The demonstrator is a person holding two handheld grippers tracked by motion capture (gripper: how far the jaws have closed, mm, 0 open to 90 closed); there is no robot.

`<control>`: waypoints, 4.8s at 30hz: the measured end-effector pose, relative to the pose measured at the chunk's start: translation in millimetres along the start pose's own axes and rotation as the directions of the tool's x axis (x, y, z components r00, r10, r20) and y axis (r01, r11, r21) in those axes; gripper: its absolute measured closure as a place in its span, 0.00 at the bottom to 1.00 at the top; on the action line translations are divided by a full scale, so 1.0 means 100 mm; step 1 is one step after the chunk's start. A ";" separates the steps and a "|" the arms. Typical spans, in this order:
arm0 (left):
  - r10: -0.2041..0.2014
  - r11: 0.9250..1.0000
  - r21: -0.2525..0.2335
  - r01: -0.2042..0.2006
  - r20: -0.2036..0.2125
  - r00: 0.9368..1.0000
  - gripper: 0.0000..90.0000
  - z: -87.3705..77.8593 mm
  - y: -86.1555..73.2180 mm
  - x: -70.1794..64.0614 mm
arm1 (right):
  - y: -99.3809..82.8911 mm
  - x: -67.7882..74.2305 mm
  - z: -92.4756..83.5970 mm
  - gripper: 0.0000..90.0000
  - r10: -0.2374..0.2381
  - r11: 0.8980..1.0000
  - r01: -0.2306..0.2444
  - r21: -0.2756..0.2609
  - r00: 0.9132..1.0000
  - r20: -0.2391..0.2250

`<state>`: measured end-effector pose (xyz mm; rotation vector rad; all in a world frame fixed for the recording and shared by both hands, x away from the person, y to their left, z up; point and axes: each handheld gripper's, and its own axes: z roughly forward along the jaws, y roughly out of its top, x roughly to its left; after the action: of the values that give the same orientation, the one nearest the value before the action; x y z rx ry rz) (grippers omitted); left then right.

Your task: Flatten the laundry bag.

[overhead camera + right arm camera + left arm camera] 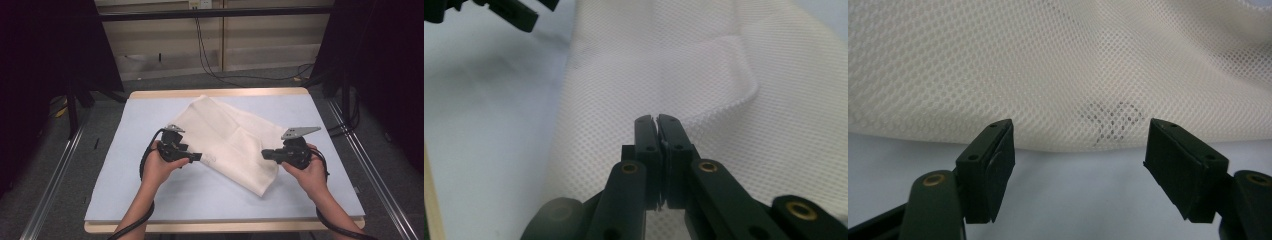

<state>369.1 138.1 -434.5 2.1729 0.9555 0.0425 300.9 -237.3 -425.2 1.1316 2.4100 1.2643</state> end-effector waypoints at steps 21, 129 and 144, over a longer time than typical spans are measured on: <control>0.017 1.000 0.020 -0.018 0.035 0.999 0.33 0.21 0.08 -0.13 | -0.25 -0.21 0.18 0.80 0.088 0.995 -0.094 0.038 0.988 0.130; -0.164 0.982 0.127 0.143 0.178 0.970 0.98 0.57 0.25 -0.33 | -0.21 -0.01 -0.03 0.26 0.042 0.999 -0.042 0.002 0.995 -0.086; -0.111 0.991 0.099 0.094 0.184 0.977 0.97 0.41 0.24 -0.38 | -0.37 0.07 0.43 0.32 -0.114 0.979 0.094 0.183 0.988 0.102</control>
<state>369.5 77.2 -438.8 2.1607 0.9738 -0.2575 296.7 -218.8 -479.0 1.0732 2.5010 0.9439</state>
